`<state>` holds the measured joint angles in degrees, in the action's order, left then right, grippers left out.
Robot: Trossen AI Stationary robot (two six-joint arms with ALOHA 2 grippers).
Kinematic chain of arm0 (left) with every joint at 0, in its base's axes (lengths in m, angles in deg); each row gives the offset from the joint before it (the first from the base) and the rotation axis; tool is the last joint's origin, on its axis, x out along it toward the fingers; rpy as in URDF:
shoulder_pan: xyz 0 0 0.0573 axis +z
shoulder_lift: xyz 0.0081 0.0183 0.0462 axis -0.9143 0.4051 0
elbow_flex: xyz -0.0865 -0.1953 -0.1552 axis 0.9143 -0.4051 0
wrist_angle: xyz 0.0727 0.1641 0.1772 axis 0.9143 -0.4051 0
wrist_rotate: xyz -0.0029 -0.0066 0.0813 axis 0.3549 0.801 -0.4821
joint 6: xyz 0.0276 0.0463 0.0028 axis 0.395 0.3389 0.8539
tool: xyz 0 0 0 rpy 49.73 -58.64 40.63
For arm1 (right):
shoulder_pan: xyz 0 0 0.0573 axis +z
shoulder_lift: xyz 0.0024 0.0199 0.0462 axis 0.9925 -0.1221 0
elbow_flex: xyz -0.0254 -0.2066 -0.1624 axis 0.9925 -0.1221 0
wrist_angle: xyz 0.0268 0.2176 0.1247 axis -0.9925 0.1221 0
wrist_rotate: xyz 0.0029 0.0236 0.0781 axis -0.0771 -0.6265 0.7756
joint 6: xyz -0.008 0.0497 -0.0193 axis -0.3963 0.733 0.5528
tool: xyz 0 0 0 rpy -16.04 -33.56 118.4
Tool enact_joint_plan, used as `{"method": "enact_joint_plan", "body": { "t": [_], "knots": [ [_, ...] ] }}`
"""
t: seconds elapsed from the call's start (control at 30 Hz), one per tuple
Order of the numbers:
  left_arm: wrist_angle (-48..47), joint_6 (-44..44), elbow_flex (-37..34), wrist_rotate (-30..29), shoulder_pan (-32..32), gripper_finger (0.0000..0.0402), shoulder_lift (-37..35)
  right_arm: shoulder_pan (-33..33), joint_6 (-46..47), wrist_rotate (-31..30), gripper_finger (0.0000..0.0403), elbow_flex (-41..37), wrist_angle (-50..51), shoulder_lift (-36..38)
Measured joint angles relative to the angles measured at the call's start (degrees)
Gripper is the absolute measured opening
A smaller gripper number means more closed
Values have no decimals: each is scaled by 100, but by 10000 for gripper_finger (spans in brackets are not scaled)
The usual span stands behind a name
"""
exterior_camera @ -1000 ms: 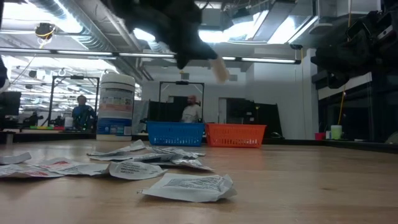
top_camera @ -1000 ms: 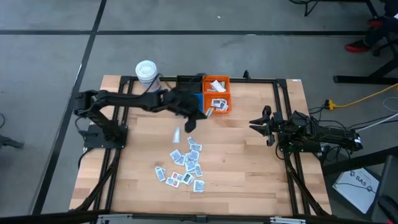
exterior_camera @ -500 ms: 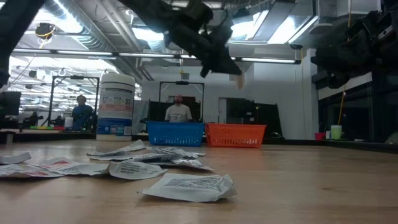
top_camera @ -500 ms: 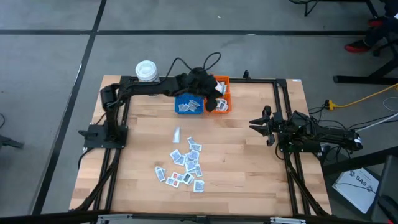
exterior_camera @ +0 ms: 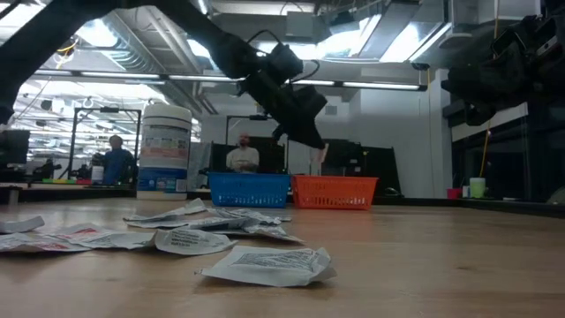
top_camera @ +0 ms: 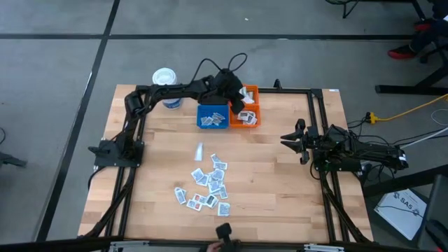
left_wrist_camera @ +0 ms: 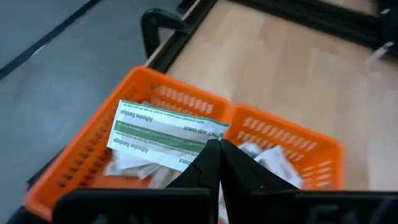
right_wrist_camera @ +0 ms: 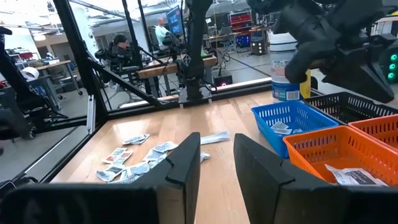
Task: Pick & Place First Aid Supplies
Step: Put the bandage pack into the top orange bin, then put the ointment pack into the blue bin
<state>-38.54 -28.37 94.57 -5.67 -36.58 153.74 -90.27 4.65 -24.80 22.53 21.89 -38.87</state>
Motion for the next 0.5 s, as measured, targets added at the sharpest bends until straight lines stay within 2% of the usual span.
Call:
{"method": "enact_joint_plan", "body": {
  "t": [0.27,0.5],
  "knots": [
    [-48,409,0,-57,223,10,9,1,-1,0,100,-1,0,2],
    [-409,377,0,-255,221,68,9,2,0,2,100,-1,0,2]
  ]
}}
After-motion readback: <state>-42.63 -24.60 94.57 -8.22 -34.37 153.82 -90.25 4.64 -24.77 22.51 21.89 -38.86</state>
